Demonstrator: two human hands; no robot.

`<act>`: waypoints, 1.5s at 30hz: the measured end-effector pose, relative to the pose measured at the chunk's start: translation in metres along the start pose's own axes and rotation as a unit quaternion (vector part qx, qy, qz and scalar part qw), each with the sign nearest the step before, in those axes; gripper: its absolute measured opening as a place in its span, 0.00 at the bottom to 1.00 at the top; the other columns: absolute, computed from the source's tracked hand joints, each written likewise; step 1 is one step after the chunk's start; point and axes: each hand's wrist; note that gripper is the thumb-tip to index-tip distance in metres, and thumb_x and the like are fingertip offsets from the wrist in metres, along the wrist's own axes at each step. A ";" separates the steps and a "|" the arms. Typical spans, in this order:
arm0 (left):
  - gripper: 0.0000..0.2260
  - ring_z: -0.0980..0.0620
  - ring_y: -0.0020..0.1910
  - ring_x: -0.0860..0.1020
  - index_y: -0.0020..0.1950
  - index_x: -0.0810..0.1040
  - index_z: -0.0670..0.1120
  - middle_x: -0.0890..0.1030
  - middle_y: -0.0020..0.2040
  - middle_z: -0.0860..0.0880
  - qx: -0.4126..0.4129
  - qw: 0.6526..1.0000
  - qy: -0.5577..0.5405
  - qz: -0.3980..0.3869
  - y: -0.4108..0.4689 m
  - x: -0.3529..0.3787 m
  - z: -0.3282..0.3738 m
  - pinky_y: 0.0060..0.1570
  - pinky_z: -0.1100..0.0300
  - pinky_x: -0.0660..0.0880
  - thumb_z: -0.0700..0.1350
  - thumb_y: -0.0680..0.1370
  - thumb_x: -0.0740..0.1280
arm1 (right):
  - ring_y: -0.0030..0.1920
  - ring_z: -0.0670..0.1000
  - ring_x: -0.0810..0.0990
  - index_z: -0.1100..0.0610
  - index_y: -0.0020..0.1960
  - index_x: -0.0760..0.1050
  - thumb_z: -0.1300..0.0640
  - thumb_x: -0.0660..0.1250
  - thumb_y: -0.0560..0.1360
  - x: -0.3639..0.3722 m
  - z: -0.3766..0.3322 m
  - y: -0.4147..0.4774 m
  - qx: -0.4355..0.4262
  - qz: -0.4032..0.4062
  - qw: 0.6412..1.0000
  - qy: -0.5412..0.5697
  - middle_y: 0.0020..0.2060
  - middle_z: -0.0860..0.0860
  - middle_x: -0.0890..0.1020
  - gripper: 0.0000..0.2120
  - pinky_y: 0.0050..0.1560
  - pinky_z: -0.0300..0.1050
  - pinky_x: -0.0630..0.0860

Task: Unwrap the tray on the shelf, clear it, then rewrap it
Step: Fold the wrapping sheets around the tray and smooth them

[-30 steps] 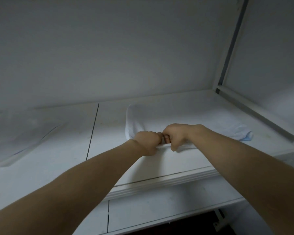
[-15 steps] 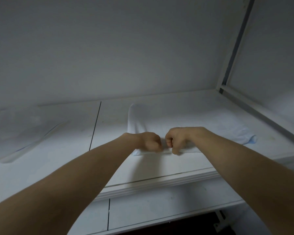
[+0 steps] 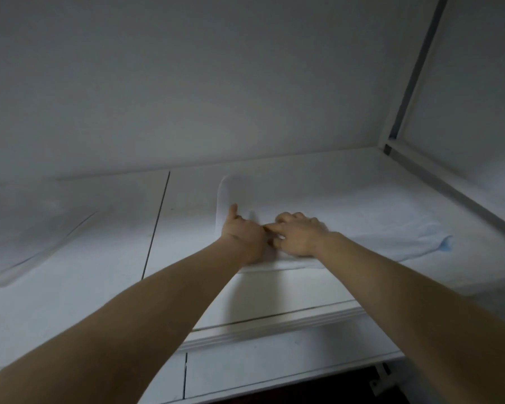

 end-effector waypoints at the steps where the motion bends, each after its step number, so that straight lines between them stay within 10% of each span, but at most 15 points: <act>1: 0.19 0.44 0.70 0.67 0.70 0.68 0.48 0.75 0.66 0.46 -0.015 1.000 -0.019 0.011 0.004 -0.003 -0.001 0.75 0.47 0.45 0.46 0.80 0.52 | 0.72 0.57 0.61 0.39 0.73 0.60 0.46 0.52 0.80 -0.004 0.003 0.003 0.001 0.021 1.000 0.017 0.73 0.51 0.62 0.21 0.69 0.56 0.61; 5: 0.19 0.44 0.73 0.61 0.73 0.61 0.39 0.65 0.72 0.41 -0.043 0.976 -0.202 0.069 0.027 -0.004 0.001 0.70 0.54 0.59 0.39 0.82 0.50 | 0.75 0.56 0.56 0.42 0.76 0.54 0.47 0.50 0.81 -0.005 0.019 0.023 0.022 0.050 0.997 0.061 0.76 0.51 0.57 0.23 0.74 0.55 0.56; 13: 0.32 0.44 0.78 0.47 0.77 0.45 0.38 0.47 0.78 0.41 -0.098 0.939 -0.331 0.008 0.071 0.018 0.009 0.76 0.53 0.45 0.57 0.82 0.48 | 0.78 0.52 0.43 0.39 0.76 0.45 0.40 0.41 0.81 0.015 0.070 0.046 0.056 0.027 0.998 0.025 0.78 0.47 0.44 0.25 0.75 0.57 0.42; 19: 0.39 0.41 0.74 0.56 0.76 0.50 0.35 0.56 0.76 0.38 -0.202 0.933 -0.295 0.047 0.087 0.013 0.019 0.73 0.50 0.52 0.65 0.78 0.47 | 0.78 0.56 0.45 0.41 0.77 0.44 0.36 0.41 0.79 0.013 0.138 0.053 0.178 0.052 0.982 0.036 0.78 0.50 0.45 0.28 0.75 0.56 0.45; 23: 0.34 0.40 0.70 0.62 0.73 0.60 0.36 0.64 0.72 0.39 -0.245 0.932 -0.260 0.061 0.101 0.004 0.015 0.69 0.50 0.58 0.62 0.79 0.49 | 0.71 0.58 0.62 0.49 0.75 0.57 0.39 0.44 0.79 0.008 0.142 0.066 0.248 0.124 0.961 -0.002 0.72 0.57 0.62 0.28 0.69 0.54 0.59; 26: 0.23 0.42 0.68 0.64 0.69 0.67 0.40 0.68 0.68 0.41 -0.196 0.938 -0.268 0.099 0.118 -0.004 0.017 0.67 0.51 0.60 0.54 0.81 0.50 | 0.66 0.58 0.67 0.51 0.68 0.66 0.44 0.45 0.79 0.003 0.115 0.083 0.152 0.195 0.968 -0.042 0.65 0.56 0.71 0.23 0.64 0.53 0.64; 30: 0.18 0.45 0.72 0.61 0.70 0.65 0.46 0.66 0.70 0.46 -0.098 0.947 -0.273 0.139 0.142 -0.007 0.026 0.70 0.50 0.58 0.49 0.81 0.52 | 0.76 0.55 0.53 0.42 0.75 0.56 0.42 0.41 0.81 0.005 0.089 0.105 0.034 0.116 0.993 -0.005 0.76 0.49 0.58 0.23 0.74 0.61 0.47; 36: 0.32 0.41 0.76 0.49 0.78 0.50 0.43 0.51 0.78 0.45 -0.184 0.925 -0.329 0.049 0.152 0.002 0.016 0.73 0.45 0.48 0.61 0.80 0.50 | 0.77 0.56 0.47 0.38 0.75 0.48 0.34 0.43 0.78 0.001 0.137 0.106 0.120 0.082 0.989 0.015 0.78 0.45 0.49 0.27 0.69 0.72 0.44; 45: 0.41 0.44 0.77 0.49 0.77 0.47 0.37 0.50 0.78 0.40 -0.261 0.882 -0.381 0.092 0.149 0.011 0.011 0.76 0.52 0.46 0.65 0.77 0.54 | 0.77 0.61 0.44 0.38 0.76 0.45 0.28 0.41 0.74 0.001 0.185 0.094 0.235 0.093 0.967 0.013 0.77 0.59 0.46 0.33 0.75 0.57 0.39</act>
Point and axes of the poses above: each hand's wrist, its own y-axis towards the middle knuckle, its own x-axis out of the palm, z = x × y
